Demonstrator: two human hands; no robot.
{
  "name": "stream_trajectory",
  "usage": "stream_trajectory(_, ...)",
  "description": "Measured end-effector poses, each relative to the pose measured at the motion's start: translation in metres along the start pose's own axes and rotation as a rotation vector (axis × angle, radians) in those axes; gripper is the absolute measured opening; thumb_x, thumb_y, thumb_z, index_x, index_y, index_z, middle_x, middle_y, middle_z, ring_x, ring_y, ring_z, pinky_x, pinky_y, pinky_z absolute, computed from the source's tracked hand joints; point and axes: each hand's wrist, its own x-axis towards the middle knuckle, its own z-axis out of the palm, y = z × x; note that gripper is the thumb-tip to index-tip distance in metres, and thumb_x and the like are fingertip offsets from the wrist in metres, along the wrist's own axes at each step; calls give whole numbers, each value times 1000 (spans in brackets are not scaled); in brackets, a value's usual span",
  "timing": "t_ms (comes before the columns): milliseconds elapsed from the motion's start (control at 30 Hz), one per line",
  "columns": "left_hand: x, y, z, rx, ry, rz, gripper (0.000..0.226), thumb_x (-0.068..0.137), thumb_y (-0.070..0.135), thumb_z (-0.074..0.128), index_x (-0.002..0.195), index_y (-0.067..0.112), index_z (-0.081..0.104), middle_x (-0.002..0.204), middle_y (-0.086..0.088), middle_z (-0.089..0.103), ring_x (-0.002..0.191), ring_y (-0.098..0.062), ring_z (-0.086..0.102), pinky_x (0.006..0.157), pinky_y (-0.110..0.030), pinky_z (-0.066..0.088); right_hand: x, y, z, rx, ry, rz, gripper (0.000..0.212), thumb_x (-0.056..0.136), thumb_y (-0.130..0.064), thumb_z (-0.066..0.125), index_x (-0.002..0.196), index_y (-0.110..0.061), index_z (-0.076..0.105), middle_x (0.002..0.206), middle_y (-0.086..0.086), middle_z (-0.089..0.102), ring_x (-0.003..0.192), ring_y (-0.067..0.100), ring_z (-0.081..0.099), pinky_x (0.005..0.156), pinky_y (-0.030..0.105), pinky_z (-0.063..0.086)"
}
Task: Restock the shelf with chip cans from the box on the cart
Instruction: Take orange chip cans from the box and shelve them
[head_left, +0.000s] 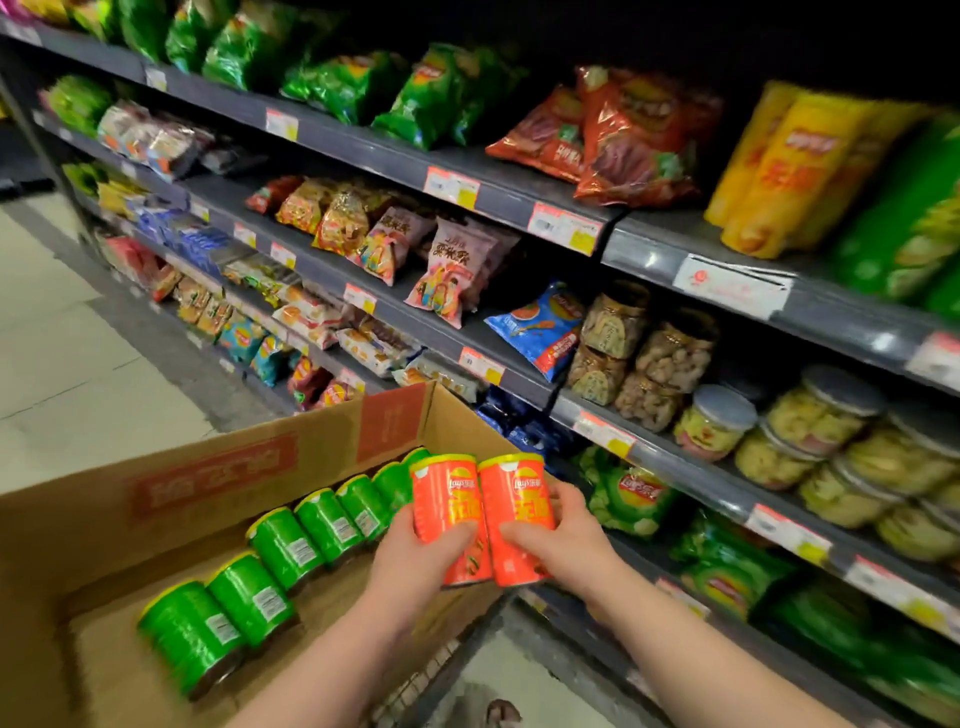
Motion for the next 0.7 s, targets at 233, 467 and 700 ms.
stream_trajectory(233, -41, 8, 46, 6, -208, 125, 39, 60, 39, 76, 92, 29, 56, 92, 8, 66, 81, -4, 61, 64, -17, 43, -66, 24, -49, 61, 227, 23, 63, 74, -23, 77, 120, -28, 34, 115, 0, 55, 103, 18, 60, 89, 35, 52)
stream_trajectory(467, -76, 11, 97, 74, -399, 176, 63, 59, 48, 79, 113, 23, 57, 99, 5, 68, 87, -9, 65, 70, -23, 49, -124, 54, -95, 144, 397, 32, 60, 75, -22, 77, 116, -30, 34, 99, -11, 55, 96, 13, 61, 87, 34, 54)
stream_trajectory(700, -137, 18, 172, 132, -549, 258, 41, 78, 32, 76, 112, 26, 53, 100, 8, 65, 85, -4, 61, 66, -16, 44, -195, 99, -160, 225, 565, 21, 63, 76, -22, 77, 126, -22, 39, 101, -8, 59, 89, 7, 62, 68, 21, 53)
